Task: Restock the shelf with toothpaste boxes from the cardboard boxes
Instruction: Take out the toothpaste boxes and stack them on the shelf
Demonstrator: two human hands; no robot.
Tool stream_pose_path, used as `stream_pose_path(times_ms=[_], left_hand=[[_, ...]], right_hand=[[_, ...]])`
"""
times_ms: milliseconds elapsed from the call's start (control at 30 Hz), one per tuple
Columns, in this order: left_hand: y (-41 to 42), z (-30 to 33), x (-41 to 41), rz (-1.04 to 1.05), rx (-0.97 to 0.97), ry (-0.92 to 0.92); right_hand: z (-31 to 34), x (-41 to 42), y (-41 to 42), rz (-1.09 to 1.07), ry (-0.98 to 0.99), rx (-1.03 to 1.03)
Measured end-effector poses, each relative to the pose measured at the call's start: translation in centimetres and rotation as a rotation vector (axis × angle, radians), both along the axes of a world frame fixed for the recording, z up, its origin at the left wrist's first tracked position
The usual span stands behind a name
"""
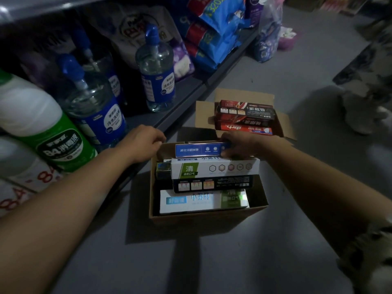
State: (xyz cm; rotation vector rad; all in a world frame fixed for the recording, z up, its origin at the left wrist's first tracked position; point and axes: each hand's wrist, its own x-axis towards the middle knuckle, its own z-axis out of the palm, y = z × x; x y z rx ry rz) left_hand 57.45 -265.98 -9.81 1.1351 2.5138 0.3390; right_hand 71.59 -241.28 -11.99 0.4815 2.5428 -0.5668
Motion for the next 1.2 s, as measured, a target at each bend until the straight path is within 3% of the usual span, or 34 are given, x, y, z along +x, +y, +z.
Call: stream_pose_path(times_ms=[267,600,967,1200], left_hand=[[0.8,0.4,0.8,-0.013,0.032,-0.011],[-0.4,4.5,0.7,-0.005,0.089,0.091],[-4.6,15.6,-0.1,-0.018,0.143,0.31],[-7.2,25.6,-1.4,0.018,0.301,0.407]], right_hand=[[0.9,0.5,-0.6,0.067,0.072,0.051],[6.5,0.8,-1.7,0.111,0.256,0.119],[17.6,0.7,-4.2,0.193,0.43,0.279],[26.7,-1.2,-5.8,0.277,0.554,0.321]])
